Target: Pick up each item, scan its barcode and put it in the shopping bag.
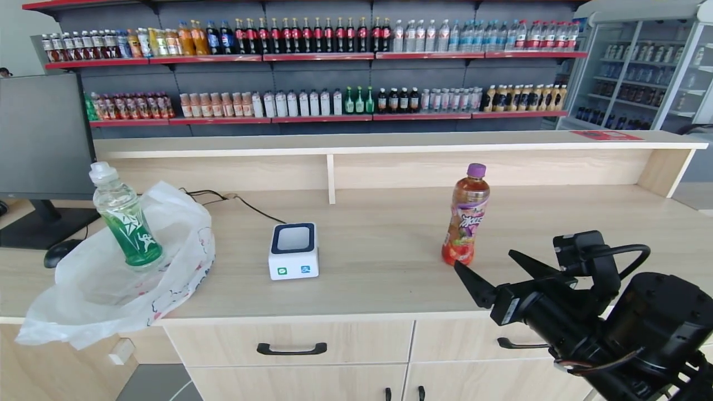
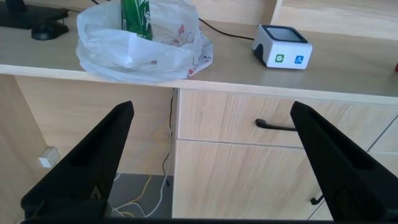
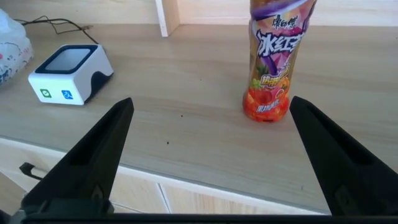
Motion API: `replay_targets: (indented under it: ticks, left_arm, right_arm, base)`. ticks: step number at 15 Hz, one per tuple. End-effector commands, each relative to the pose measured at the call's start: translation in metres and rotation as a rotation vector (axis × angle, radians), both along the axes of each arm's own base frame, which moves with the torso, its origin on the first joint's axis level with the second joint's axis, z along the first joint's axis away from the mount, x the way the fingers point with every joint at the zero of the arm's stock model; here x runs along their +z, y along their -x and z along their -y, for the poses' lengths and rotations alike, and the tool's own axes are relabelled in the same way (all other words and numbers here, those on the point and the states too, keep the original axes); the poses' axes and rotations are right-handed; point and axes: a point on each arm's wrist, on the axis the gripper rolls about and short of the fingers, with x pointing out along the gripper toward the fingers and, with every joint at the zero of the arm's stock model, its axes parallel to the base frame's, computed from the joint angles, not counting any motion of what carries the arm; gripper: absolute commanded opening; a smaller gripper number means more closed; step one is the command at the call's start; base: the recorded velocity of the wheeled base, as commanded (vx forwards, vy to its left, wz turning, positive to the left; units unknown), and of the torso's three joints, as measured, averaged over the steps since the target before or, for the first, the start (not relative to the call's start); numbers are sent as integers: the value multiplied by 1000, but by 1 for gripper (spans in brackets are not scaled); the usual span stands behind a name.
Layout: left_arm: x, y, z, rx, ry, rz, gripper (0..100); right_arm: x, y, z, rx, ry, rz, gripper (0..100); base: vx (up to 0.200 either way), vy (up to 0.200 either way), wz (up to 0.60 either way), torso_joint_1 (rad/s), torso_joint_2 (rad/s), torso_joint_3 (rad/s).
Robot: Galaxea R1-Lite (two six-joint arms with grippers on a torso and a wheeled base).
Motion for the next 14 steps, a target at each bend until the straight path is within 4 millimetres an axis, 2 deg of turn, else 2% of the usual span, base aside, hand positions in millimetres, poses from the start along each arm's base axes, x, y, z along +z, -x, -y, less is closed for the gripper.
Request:
replay_targets:
  ticks: [1, 5, 11, 14]
  left_arm:
    - [0, 0, 0, 2, 1, 1, 100]
    - [0, 0, 0, 0, 3, 1, 100]
    - [0, 0, 0, 2, 4, 4, 100]
    - [0, 0, 0, 2, 4, 4, 100]
  right_arm:
    - [-2, 1, 1, 0, 3, -7, 100]
    - [-3, 3, 2, 0, 10, -16, 100]
    - [-5, 1, 2, -5, 14, -22, 100]
    - [-11, -5, 2, -18, 26, -41, 100]
  base:
    - [0, 0, 0, 0, 0, 0]
    - [200, 0, 0, -4, -2, 4]
    - [0, 0, 0, 0, 0, 0]
    - [0, 0, 0, 0, 0, 0]
